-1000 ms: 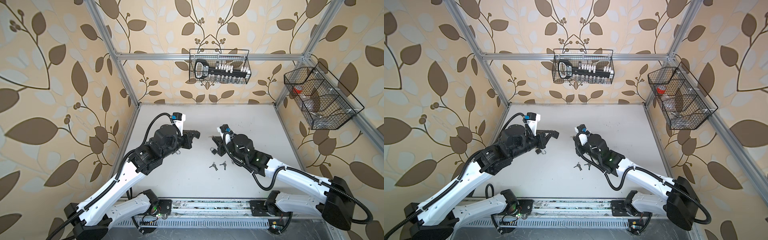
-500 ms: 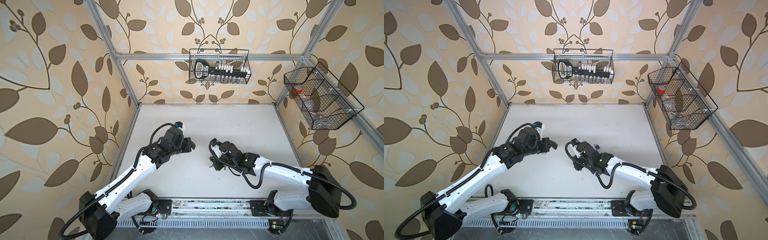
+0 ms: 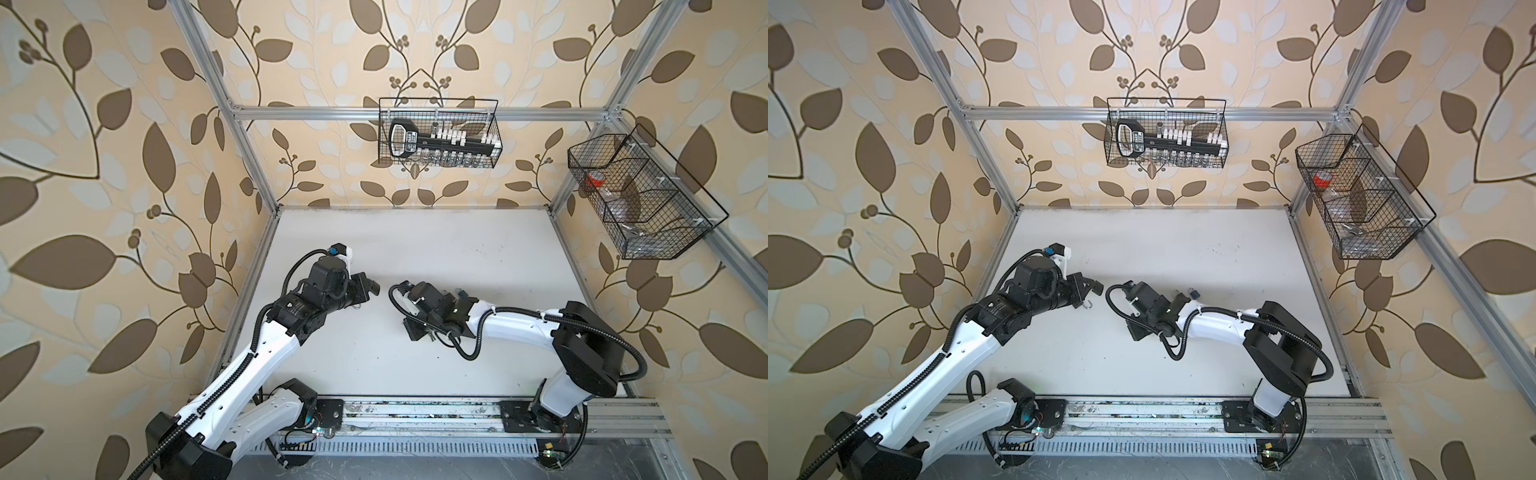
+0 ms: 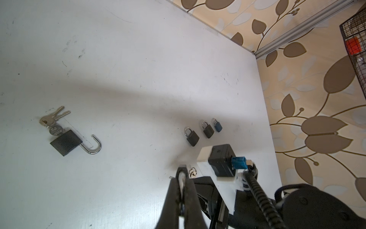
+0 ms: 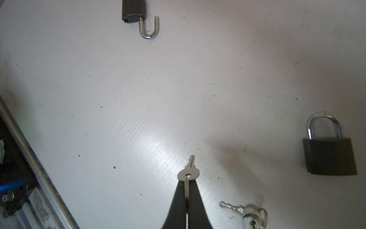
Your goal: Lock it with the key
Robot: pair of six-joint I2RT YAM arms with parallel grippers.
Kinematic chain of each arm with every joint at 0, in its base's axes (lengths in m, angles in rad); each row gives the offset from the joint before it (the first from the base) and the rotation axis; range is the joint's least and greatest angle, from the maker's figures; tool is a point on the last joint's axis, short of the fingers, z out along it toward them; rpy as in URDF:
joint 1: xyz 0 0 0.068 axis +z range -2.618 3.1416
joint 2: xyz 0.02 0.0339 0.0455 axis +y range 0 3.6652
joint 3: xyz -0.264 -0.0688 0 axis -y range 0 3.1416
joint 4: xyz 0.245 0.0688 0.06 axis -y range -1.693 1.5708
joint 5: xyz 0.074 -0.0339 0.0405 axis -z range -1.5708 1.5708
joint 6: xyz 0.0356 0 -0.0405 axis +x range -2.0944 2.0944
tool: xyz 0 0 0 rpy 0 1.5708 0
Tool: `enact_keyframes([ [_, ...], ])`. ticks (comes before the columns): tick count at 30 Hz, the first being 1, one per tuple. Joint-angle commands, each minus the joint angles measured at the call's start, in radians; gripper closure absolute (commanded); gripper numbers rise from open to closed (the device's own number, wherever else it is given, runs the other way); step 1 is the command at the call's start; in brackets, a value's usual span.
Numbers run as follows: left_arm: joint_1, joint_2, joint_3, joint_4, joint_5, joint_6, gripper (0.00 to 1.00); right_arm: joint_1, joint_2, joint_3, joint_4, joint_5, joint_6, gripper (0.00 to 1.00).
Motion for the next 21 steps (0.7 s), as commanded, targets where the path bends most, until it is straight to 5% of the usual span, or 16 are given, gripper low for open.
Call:
enact_keyframes([
  [1, 0.004, -0.020, 0.035, 0.003, 0.000, 0.011, 1.00, 0.005, 0.045, 0.042, -0.035, 0.037, 0.039, 1.00],
  [21, 0.004, -0.018, 0.066, -0.014, 0.006, 0.030, 1.00, 0.005, 0.057, 0.006, -0.089, 0.022, 0.071, 1.00],
])
